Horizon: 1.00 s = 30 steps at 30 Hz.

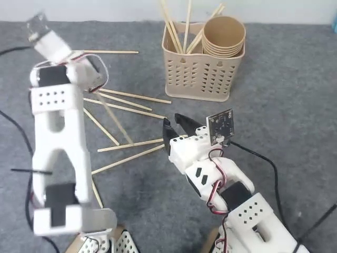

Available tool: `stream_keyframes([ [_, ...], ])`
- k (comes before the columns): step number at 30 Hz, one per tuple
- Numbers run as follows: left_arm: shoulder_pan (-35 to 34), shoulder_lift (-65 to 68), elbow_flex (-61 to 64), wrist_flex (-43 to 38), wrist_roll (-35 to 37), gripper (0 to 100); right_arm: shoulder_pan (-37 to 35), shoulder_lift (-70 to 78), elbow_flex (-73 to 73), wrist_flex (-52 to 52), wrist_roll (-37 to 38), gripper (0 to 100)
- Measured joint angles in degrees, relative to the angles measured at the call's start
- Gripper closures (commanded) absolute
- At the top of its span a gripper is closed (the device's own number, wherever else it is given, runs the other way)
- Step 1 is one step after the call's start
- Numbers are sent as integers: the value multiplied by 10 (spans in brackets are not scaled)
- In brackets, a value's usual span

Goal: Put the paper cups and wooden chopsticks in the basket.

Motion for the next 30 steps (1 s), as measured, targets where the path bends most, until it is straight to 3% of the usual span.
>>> stream_keyframes([
  [4,38,-86,0,-93,-47,988,0,0,0,0,0,884],
  [15,102,-178,11,-477,-84,987,11,0,6,0,0,884],
  [21,200,-156,115,-684,-229,987,74,0,11,0,0,884],
  [24,237,-111,127,-744,-298,987,95,0,11,-6,0,884],
  [30,251,26,83,-796,-316,987,94,0,11,-6,0,884],
])
